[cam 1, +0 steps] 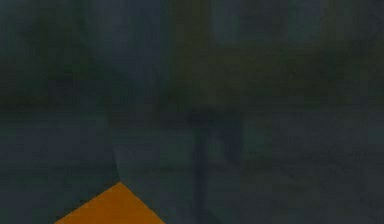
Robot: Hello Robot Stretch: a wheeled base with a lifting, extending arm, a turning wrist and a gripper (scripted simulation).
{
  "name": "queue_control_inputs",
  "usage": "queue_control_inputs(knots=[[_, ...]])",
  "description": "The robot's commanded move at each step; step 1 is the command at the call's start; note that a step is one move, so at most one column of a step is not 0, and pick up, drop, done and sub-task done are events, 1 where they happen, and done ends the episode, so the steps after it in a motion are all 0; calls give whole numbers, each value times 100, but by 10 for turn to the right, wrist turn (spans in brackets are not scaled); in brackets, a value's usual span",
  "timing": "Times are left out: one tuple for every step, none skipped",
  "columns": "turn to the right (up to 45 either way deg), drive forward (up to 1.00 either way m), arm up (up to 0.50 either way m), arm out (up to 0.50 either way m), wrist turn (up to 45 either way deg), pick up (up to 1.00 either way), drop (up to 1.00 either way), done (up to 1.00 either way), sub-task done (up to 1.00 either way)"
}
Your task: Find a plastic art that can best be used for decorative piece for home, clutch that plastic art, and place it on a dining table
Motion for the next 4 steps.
queue_control_inputs(knots=[[0, 0, 28, 0, 0, 0, 0, 0, 0], [0, 0, 0, 16, 0, 0, 0, 0, 0], [0, 0, 0, 0, 450, 0, 0, 0, 0], [0, 0, 0, 0, 450, 0, 0, 0, 0]])
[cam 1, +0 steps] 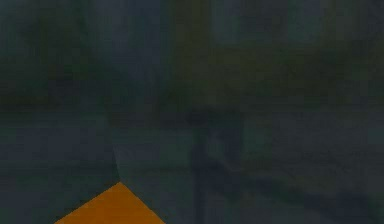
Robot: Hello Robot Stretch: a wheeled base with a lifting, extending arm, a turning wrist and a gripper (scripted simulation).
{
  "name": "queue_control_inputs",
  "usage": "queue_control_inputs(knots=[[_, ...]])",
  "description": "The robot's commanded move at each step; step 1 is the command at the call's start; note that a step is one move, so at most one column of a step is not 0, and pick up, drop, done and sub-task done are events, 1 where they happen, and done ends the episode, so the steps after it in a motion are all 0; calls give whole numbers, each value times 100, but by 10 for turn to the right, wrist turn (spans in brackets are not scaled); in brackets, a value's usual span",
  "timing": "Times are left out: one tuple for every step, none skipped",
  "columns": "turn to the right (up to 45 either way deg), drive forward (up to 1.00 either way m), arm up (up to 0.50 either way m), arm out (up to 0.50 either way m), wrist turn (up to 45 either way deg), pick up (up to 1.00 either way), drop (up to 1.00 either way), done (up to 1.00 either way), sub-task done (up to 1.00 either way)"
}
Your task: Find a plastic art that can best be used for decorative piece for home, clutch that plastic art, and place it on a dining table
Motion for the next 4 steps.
queue_control_inputs(knots=[[0, 0, 0, 0, 450, 0, 0, 0, 0], [0, 0, 0, 0, 270, 0, 0, 0, 0], [0, 0, 0, 0, 0, 100, 0, 0, 0], [0, 0, 10, 0, 0, 0, 0, 0, 0]])
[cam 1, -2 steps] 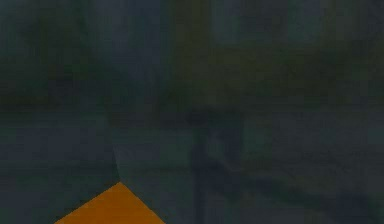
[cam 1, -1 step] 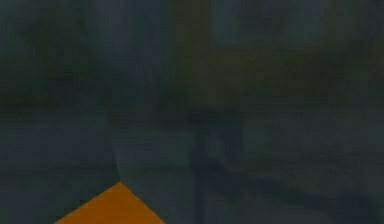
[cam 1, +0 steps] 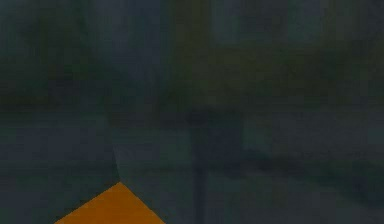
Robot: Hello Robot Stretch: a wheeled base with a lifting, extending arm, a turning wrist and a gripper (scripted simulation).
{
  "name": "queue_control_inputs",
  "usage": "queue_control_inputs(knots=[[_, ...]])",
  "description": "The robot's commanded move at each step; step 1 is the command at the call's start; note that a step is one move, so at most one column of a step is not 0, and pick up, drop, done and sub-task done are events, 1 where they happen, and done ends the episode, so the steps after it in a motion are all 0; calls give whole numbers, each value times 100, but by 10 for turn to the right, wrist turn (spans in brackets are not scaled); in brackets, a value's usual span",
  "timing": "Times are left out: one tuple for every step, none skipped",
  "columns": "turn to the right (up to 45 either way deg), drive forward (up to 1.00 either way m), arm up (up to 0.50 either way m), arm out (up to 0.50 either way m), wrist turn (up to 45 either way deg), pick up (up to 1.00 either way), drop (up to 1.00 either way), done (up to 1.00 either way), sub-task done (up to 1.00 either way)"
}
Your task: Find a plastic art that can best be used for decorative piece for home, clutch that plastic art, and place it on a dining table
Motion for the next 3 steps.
queue_control_inputs(knots=[[0, 0, 0, 0, -450, 0, 0, 0, 0], [0, 0, 0, 0, -450, 0, 0, 0, 0], [0, 0, 0, 0, -210, 0, 0, 0, 0]])
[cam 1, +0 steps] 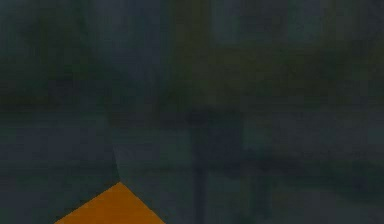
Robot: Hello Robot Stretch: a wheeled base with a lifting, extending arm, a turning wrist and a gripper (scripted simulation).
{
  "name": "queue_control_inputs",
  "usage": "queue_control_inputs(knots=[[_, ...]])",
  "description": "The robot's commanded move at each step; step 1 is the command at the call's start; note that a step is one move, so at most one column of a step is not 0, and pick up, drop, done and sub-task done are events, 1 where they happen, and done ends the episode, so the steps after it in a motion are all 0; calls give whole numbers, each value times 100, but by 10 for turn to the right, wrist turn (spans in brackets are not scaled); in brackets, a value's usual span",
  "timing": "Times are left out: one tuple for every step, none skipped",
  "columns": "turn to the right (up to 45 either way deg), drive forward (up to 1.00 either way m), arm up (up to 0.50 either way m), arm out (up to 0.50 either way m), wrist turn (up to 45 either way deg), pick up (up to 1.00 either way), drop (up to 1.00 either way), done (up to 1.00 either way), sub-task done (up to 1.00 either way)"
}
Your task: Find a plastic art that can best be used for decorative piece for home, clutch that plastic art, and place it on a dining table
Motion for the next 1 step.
queue_control_inputs(knots=[[0, 0, 0, -14, 0, 0, 0, 0, 0]])
